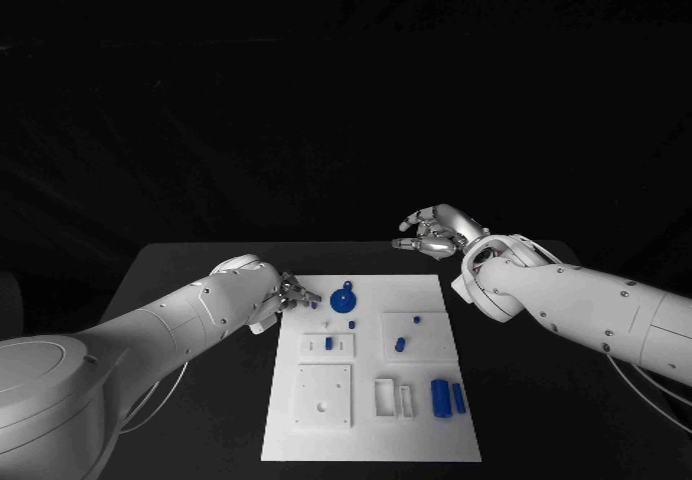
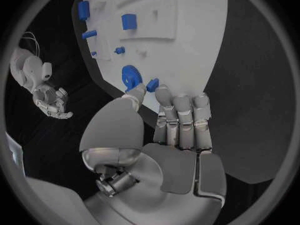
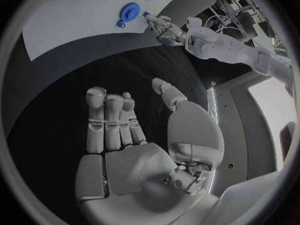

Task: Assemble the parts on the task board

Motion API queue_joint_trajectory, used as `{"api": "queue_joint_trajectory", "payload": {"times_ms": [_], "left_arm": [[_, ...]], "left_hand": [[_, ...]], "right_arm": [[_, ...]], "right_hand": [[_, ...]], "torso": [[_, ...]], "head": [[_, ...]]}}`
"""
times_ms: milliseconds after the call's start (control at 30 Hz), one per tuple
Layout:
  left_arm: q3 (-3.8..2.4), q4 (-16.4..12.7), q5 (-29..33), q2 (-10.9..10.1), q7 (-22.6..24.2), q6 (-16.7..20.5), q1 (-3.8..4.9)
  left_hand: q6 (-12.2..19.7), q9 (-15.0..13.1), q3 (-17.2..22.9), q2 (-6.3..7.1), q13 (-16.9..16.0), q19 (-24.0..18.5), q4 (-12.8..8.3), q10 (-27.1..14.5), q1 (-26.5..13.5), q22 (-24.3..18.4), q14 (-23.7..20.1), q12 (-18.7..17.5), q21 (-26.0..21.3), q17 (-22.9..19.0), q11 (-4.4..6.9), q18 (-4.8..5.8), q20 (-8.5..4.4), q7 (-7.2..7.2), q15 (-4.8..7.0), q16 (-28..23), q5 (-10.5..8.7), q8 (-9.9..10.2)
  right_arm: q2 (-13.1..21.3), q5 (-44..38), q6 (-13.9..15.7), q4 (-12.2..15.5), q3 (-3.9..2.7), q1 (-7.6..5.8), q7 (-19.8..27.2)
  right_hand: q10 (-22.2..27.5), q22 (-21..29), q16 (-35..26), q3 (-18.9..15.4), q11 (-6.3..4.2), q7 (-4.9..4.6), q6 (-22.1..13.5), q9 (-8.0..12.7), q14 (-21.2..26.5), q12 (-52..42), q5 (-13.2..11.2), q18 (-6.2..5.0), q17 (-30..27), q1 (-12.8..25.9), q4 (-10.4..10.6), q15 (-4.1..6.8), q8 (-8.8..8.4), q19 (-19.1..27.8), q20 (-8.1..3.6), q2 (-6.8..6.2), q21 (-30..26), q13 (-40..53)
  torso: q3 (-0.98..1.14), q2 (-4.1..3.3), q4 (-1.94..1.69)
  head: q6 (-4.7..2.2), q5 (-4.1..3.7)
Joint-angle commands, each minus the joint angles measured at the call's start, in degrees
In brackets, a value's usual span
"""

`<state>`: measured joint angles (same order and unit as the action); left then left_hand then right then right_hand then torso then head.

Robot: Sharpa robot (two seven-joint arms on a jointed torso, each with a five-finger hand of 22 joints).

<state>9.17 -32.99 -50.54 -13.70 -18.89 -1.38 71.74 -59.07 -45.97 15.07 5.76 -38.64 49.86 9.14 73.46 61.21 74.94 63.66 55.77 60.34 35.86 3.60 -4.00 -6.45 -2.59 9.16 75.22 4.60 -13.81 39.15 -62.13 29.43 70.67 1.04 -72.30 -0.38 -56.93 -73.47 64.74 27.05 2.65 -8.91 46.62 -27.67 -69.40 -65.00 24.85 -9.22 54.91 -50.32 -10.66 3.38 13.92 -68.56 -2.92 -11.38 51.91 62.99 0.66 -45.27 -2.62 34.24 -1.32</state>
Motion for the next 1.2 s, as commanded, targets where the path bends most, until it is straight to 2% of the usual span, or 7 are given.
{"api": "queue_joint_trajectory", "payload": {"times_ms": [33, 467, 633, 867, 1067, 1133, 1200], "left_arm": [[0.03, 0.3, 0.5, 0.2, 1.0, -1.1, 0.00], [0.08, 0.5, 0.8, 0.4, 1.3, -2.0, -0.07], [0.09, 0.7, 0.9, 0.4, 1.4, -2.4, -0.08], [0.11, 0.6, 1.2, 0.3, 1.4, -2.6, -0.08], [0.10, 0.7, 1.3, 0.2, 1.5, -2.3, -0.08], [0.10, 0.7, 1.3, 0.2, 1.5, -2.1, -0.08], [0.10, 0.7, 1.4, 0.2, 1.6, -1.9, -0.08]], "left_hand": [[0.2, 0.1, -0.5, -0.27, 0.1, -0.3, 0.1, -0.1, 1.0, 0.7, -0.2, 0.4, -0.3, -0.1, -0.19, 0.56, -7.71, -0.49, 0.15, 0.3, -0.12, 0.4], [0.3, 0.5, -2.3, -1.49, 0.2, -0.3, 0.7, 0.0, 3.9, 0.9, -0.3, 0.5, -0.5, -0.2, -0.31, 0.67, -7.71, -0.59, 0.06, 0.4, -0.42, 0.8], [0.0, 0.7, -3.0, -2.55, 0.3, -0.3, 0.5, 0.0, 6.0, 1.0, -0.3, 0.6, -0.5, -0.2, -0.30, 0.70, -7.72, -0.56, 0.07, 0.5, 0.09, 0.8], [-0.1, 1.0, -3.6, -3.79, 0.4, -0.3, -0.3, 0.1, 8.4, 1.0, -0.3, 0.7, -0.5, -0.2, -0.38, 0.80, -7.68, -0.62, 0.02, 0.6, 1.24, 1.3], [-0.4, 1.3, -4.2, -5.44, 0.5, -0.4, -1.2, 0.1, 10.5, 1.1, -0.3, 0.7, -0.5, -0.3, -0.38, 0.89, -7.63, -0.65, 0.00, 0.7, 2.04, 1.7], [-0.5, 1.3, -4.3, -5.99, 0.5, -0.5, -1.6, 0.1, 11.0, 1.1, -0.3, 0.7, -0.5, -0.3, -0.38, 0.90, -7.63, -0.66, -0.01, 0.7, 2.40, 1.8], [-0.6, 1.4, -4.4, -6.44, 0.6, -0.5, -2.0, 0.2, 11.6, 1.1, -0.3, 0.8, -0.5, -0.3, -0.40, 0.92, -7.61, -0.64, 0.00, 0.8, 2.85, 1.9]], "right_arm": [[-0.1, -0.6, -0.4, 0.1, -0.04, -0.03, 0.3], [-0.2, -0.6, -0.4, 0.0, -0.05, -0.07, 0.3], [-0.2, -0.6, -0.4, 0.0, -0.05, -0.07, 0.3], [-0.2, -0.6, -0.4, 0.0, -0.05, -0.08, 0.3], [-0.2, -0.6, -0.4, -0.1, -0.05, -0.08, 0.3], [-0.2, -0.6, -0.4, -0.1, -0.05, -0.08, 0.3], [-0.1, -0.6, -0.4, -0.1, -0.05, -0.08, 0.3]], "right_hand": [[0.3, -0.1, -0.1, 0.0, 0.14, -0.40, 0.0, 0.1, -0.2, -0.2, 0.2, -5.78, -0.1, -0.2, 0.0, 0.15, 0.02, -0.1, -0.32, 0.43, -0.3, -0.1], [0.3, -0.1, -0.1, 0.0, 0.14, -0.40, 0.0, 0.1, -0.2, -0.3, 0.1, -5.78, -0.1, -0.3, 0.0, 0.16, 0.03, -0.1, -0.33, 0.44, -0.3, -0.1], [0.3, -0.1, -0.1, 0.0, 0.14, -0.40, 0.0, 0.1, -0.3, -0.3, 0.1, -5.78, -0.1, -0.2, 0.0, 0.16, 0.04, -0.2, -0.33, 0.43, -0.3, -0.2], [0.2, -0.1, -0.1, 0.0, 0.13, -0.39, 0.1, 0.1, -0.3, -0.4, 0.0, -5.78, -0.1, -0.2, 0.0, 0.16, 0.06, -0.2, -0.33, 0.38, -0.3, -0.2], [0.2, -0.1, -0.1, -0.1, 0.12, -0.38, 0.1, 0.1, -0.3, -0.4, -0.2, -5.78, -0.1, -0.2, 0.0, 0.17, 0.07, -0.2, -0.34, 0.36, -0.3, -0.3], [0.2, -0.1, -0.1, -0.1, 0.12, -0.38, 0.1, 0.1, -0.3, -0.4, -0.2, -5.78, -0.1, -0.1, 0.0, 0.17, 0.07, -0.2, -0.34, 0.35, -0.3, -0.3], [0.2, -0.1, -0.1, -0.1, 0.12, -0.38, 0.1, 0.1, -0.3, -0.4, -0.2, -5.78, -0.1, -0.1, 0.0, 0.17, 0.07, -0.2, -0.34, 0.35, -0.3, -0.3]], "torso": [[0.03, 0.03, 0.01], [0.01, 0.05, -0.02], [0.01, 0.05, -0.08], [-0.01, 0.04, -0.05], [-0.01, 0.05, -0.01], [0.00, 0.04, 0.00], [0.01, 0.02, -0.03]], "head": [[0.13, 0.01], [0.20, -0.18], [0.31, -0.08], [0.09, 0.06], [0.01, 0.25], [0.19, 0.29], [0.01, 0.17]]}}
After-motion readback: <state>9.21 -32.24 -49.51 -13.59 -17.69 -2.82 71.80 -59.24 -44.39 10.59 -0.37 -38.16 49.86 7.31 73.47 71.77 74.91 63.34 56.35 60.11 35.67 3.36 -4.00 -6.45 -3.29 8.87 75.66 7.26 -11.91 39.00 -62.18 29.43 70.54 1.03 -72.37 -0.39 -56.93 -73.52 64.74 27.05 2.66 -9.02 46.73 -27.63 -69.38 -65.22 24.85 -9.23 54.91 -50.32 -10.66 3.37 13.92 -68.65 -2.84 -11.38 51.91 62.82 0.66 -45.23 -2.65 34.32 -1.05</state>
